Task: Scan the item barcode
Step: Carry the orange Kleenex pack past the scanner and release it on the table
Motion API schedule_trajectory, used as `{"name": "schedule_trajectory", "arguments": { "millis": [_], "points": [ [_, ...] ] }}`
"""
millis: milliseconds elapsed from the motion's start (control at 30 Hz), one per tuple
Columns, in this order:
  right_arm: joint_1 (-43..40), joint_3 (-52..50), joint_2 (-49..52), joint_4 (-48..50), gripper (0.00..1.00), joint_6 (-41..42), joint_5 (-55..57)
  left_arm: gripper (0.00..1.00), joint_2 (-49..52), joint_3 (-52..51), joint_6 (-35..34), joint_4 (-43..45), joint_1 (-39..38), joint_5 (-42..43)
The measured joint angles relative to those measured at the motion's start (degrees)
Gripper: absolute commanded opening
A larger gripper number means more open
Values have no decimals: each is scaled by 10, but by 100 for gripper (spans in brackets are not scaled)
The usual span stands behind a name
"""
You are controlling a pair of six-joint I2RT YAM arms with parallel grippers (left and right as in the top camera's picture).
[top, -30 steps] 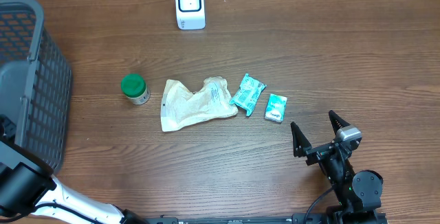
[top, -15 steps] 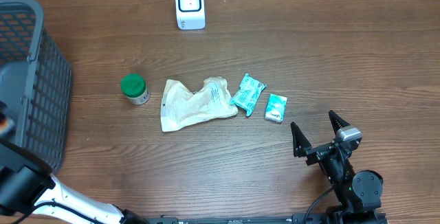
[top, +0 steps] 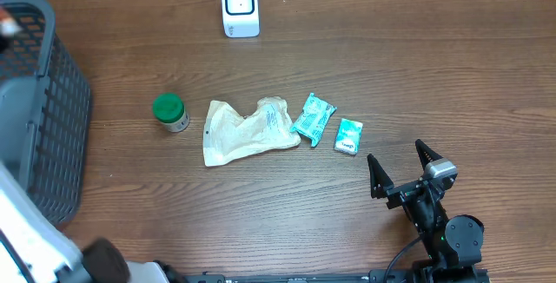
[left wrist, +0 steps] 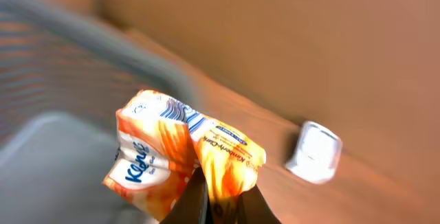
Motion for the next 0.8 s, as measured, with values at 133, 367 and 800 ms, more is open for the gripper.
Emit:
{"name": "schedule_trajectory", "arguments": {
  "millis": [133,367,800],
  "points": [
    [0,0,0,0,100,0,0,4,-22,2,32,-58,-126,-4],
    [0,0,0,0,100,0,0,4,50,-49,134,-62,-392,-52],
    [0,0,0,0,100,0,0,5,284,-69,297,43,-664,-69]
  ]
}}
